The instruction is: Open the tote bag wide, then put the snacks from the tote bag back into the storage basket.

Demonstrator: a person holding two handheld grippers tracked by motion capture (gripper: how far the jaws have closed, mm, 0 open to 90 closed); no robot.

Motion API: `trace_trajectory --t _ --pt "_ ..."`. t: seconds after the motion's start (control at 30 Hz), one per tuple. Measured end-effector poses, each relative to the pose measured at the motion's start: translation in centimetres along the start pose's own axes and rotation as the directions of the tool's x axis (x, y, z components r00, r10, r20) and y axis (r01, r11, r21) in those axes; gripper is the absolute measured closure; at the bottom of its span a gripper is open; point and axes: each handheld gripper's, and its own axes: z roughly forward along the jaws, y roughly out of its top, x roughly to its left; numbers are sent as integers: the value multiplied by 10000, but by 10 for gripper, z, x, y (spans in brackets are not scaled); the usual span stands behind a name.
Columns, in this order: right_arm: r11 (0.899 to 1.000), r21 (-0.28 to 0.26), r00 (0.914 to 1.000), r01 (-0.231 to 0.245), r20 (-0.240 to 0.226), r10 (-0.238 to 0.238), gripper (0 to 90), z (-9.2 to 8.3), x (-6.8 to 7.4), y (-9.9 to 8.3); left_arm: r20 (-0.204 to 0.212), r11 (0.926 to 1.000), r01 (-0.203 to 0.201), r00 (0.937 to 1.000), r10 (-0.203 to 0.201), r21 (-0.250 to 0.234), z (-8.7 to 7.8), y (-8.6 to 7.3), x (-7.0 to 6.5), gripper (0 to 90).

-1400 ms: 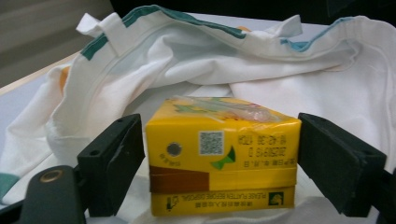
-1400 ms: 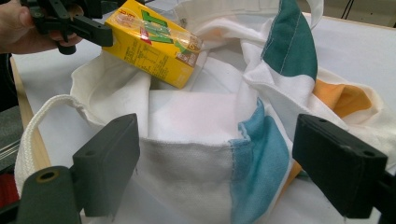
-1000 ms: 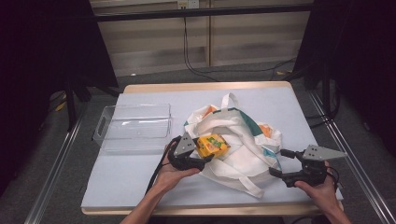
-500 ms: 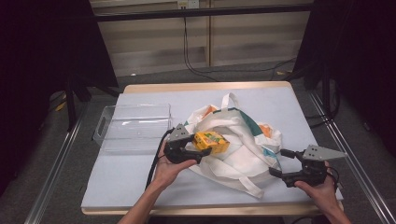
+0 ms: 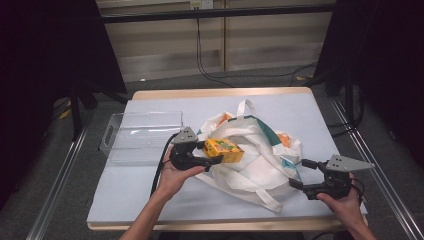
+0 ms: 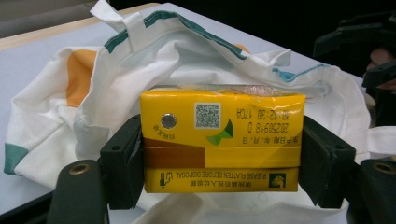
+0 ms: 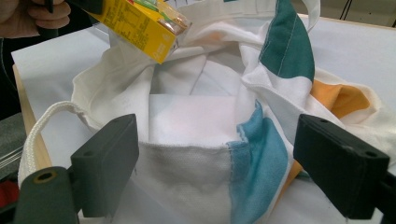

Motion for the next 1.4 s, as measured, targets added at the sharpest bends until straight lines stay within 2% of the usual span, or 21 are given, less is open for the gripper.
trace_trajectory --t 0.1,0.2,0.27,0.33,0.63,0.7,0.73,0.77,0.9,1.1,1.4 --pt "10000 -24 10000 15 21 -15 137 -2 0 -1 37 9998 184 9998 -184 104 -2 2 3 279" --pt "9999 -104 10000 -23 27 24 135 -3 -1 -1 28 9997 134 9999 -135 209 -8 6 4 280" --pt "10000 -97 10000 -18 0 18 135 -4 0 -1 316 9993 65 9995 -76 360 -12 9 4 279" --pt "9999 -95 10000 55 -15 -55 134 -4 1 -1 286 9987 70 9996 -84 498 -16 13 5 279" --pt "9999 -65 9999 140 -64 -140 132 -5 0 -2 444 9986 165 9988 -188 512 -33 18 14 279" --pt "9998 -87 9999 154 -68 -154 131 -5 1 -2 387 9991 16 9992 -33 420 -39 20 14 279" --pt "9998 -82 9999 156 -53 -156 131 -5 2 -2 494 9991 -18 9988 -4 432 -42 22 14 279" --pt "9997 -117 9998 209 -57 -210 132 -6 2 -2 436 9988 -90 9990 69 471 -44 23 13 279" --pt "9998 -105 9998 196 -65 -197 130 -5 1 -2 377 9992 85 9992 -100 390 -51 25 17 279" --pt "9997 -122 9997 221 -59 -222 130 -6 2 -2 -43 9979 110 9999 -108 646 -65 27 24 279" --pt "9996 -160 9997 216 -66 -217 129 -7 2 -2 -24 9981 112 9999 -110 598 -81 32 27 279"
